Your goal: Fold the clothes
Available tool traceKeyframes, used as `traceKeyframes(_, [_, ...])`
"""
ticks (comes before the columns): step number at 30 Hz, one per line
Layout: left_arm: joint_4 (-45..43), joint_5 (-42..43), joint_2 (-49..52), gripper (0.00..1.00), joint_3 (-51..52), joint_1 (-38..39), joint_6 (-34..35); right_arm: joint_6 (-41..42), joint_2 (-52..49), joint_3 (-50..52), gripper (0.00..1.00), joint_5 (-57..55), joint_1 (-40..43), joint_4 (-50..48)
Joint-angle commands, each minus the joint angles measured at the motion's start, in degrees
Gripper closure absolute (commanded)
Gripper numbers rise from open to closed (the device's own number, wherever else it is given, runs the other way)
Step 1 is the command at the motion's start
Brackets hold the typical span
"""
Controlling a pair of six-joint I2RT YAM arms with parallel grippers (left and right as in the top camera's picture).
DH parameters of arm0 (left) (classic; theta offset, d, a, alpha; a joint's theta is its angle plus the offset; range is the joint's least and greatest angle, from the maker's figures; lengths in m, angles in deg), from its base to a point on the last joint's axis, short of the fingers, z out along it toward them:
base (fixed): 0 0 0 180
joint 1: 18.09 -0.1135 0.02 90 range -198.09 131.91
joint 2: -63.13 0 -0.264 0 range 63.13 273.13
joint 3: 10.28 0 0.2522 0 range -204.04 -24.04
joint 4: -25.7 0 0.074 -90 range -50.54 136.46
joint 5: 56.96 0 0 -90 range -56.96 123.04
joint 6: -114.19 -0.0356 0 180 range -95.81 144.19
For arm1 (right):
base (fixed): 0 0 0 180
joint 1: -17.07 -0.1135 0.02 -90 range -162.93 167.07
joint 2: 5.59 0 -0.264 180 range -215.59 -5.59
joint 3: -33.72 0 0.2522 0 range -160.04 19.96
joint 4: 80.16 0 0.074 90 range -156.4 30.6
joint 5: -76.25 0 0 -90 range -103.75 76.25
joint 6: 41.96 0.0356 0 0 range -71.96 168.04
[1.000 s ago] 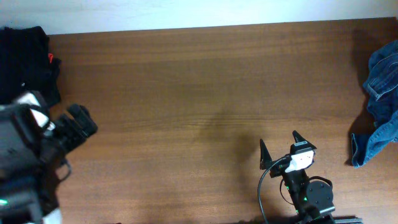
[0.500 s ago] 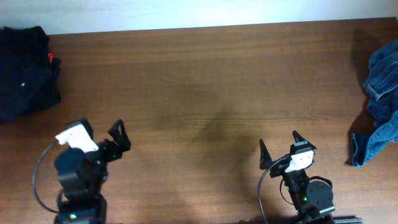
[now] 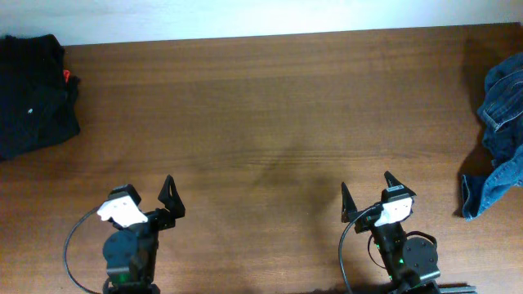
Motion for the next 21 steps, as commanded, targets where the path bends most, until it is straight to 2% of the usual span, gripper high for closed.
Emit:
traceKeyframes(1, [-0.5,-3.9,-2.8,0.01,1.9,1.4,-5.1,-0.3,0.6,0.3,0.01,-0.5,0.5,0.4])
traceKeyframes(13, [-0.4,-3.6,-9.5,0.01,5.6,1.8,-15.2,-0.3,0.6,0.3,0.01,-0.5,0.5,0.4])
traceKeyframes(21, [4.1,-3.4,-13.2,0.01,5.7,1.9,-21.9,-0.3,0.6,0.3,0.01,-0.5,0.5,0.4])
